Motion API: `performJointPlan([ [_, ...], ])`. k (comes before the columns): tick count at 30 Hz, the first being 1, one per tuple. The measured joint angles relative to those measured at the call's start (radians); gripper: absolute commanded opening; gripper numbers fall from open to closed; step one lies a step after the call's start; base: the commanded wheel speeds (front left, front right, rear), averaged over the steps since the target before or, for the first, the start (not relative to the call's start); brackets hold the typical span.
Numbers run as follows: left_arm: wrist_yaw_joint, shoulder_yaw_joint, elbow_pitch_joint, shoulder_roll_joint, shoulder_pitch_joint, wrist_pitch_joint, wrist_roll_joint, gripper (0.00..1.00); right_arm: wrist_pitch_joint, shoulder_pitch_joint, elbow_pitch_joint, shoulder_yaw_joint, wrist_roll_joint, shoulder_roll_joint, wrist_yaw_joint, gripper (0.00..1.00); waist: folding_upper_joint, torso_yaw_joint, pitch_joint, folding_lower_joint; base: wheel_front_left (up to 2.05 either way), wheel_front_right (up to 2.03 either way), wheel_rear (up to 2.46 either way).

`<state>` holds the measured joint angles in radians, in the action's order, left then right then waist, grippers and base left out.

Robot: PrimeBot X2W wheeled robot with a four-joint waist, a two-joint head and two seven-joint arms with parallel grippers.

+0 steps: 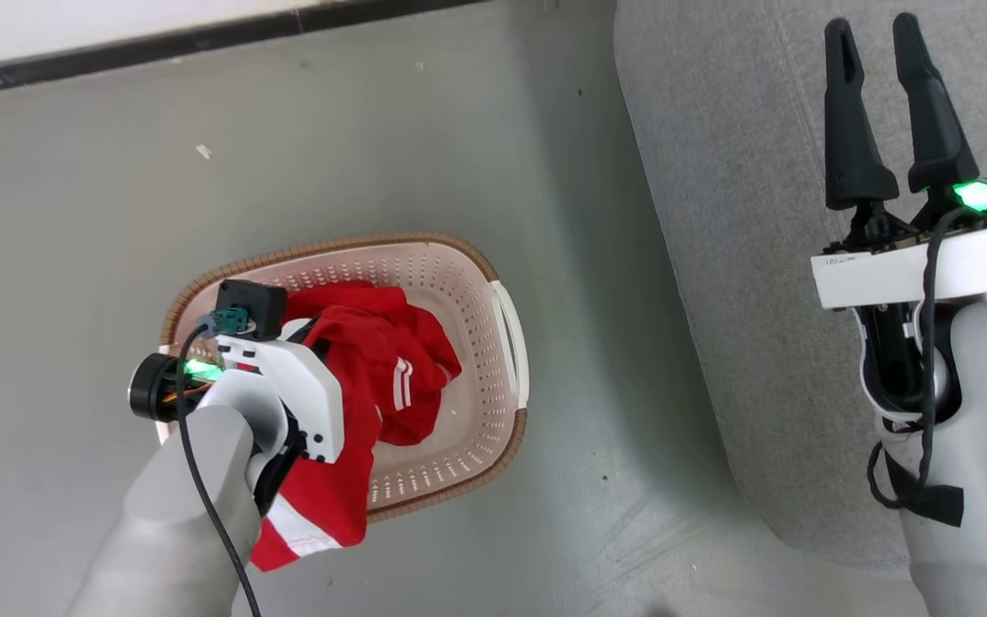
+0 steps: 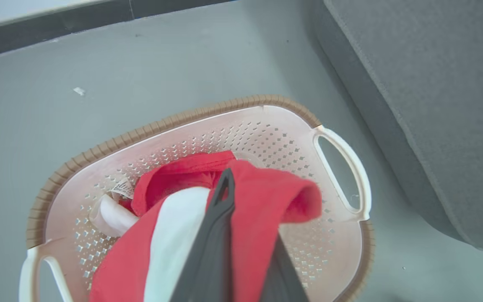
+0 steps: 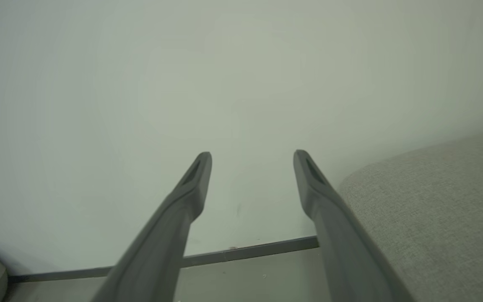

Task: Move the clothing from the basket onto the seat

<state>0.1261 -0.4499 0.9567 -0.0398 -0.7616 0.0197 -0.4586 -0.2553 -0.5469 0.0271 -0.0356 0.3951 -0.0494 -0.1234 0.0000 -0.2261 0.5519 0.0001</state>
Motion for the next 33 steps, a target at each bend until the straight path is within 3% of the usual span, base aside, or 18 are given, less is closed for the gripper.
performJointPlan([
  [19, 0.000, -0.086, -0.189, 0.005, 0.104, 0.113, -0.159, 0.00, 0.000, 0.132, 0.052, 0.020, -0.002, -0.030, 0.000, 1.00, 0.0000, 0.055, -0.187, 0.0000, 0.00, 0.00, 0.00],
  [33, 0.000, -0.142, -0.343, -0.011, 0.103, 0.175, -0.165, 0.00, 0.000, 0.211, 0.073, -0.009, -0.002, -0.046, 0.000, 1.00, 0.0000, 0.092, -0.317, -0.0001, 0.00, 0.00, 0.00],
])
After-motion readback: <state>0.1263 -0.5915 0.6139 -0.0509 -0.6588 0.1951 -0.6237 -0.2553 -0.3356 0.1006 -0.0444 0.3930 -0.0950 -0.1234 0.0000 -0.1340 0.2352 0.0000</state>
